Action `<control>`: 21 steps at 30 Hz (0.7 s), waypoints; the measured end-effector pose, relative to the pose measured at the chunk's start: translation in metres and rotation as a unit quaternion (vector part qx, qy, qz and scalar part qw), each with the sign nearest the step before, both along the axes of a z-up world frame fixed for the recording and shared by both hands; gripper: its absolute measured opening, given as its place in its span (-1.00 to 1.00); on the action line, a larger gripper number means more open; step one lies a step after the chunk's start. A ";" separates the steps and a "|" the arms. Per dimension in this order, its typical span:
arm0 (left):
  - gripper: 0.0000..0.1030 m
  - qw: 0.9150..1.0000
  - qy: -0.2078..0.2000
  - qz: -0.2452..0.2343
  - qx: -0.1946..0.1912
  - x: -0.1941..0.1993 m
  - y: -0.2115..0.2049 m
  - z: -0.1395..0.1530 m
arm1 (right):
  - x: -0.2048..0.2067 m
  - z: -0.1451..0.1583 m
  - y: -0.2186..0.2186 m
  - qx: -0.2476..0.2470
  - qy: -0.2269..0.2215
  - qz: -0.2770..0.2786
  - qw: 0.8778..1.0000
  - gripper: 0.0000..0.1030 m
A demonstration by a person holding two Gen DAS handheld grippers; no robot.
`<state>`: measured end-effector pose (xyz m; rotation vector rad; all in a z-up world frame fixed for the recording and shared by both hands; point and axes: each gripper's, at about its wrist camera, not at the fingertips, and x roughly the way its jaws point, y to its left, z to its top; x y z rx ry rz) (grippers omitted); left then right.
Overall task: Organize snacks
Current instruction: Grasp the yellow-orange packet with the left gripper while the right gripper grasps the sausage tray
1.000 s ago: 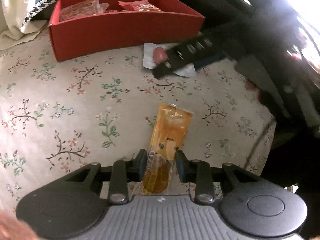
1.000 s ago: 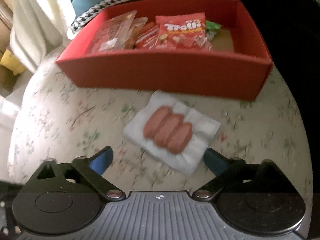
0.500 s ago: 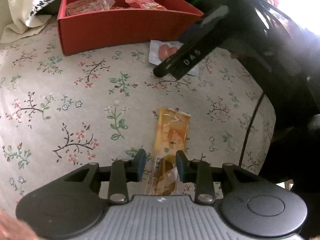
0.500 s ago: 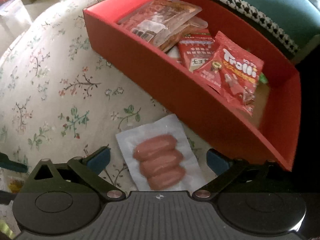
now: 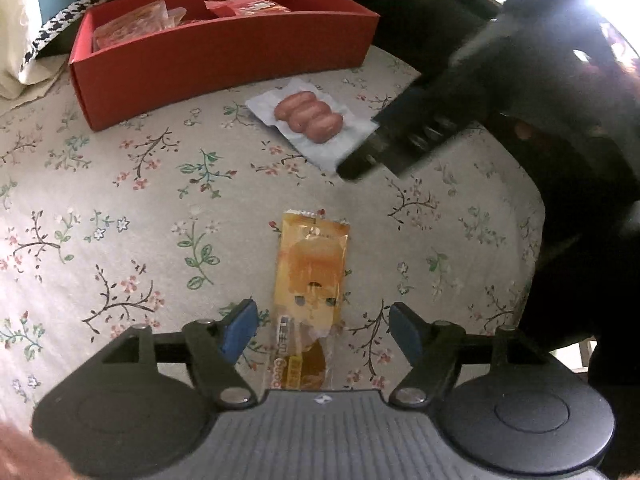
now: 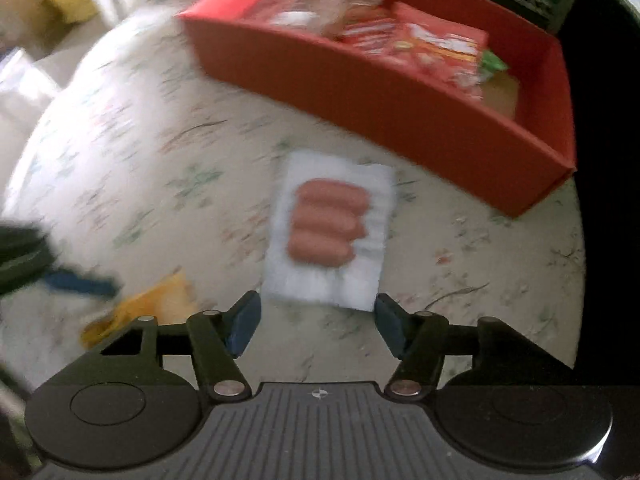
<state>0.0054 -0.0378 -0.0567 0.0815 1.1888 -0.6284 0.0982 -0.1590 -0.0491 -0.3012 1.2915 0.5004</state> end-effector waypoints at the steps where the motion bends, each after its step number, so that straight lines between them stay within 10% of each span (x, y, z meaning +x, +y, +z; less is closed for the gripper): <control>1: 0.29 1.000 0.000 0.000 0.000 0.000 0.001 -0.001 | -0.001 0.003 0.002 -0.009 -0.013 0.000 1.000 0.49; 4: 0.31 1.000 0.004 0.001 -0.002 0.002 0.000 -0.001 | 0.016 0.011 0.002 -0.003 -0.045 -0.051 0.998 0.79; 13: 0.40 0.998 -0.033 -0.040 0.027 -0.009 -0.011 -0.006 | 0.029 -0.015 0.019 0.005 -0.060 -0.096 0.994 0.69; 16: -0.34 0.995 -0.068 -0.024 0.063 -0.012 -0.015 -0.004 | 0.018 -0.008 0.014 0.008 -0.067 -0.104 0.992 0.45; 21: -0.55 0.998 -0.042 0.019 0.041 0.007 0.001 -0.003 | 0.002 -0.003 0.004 0.030 -0.058 -0.123 0.990 0.44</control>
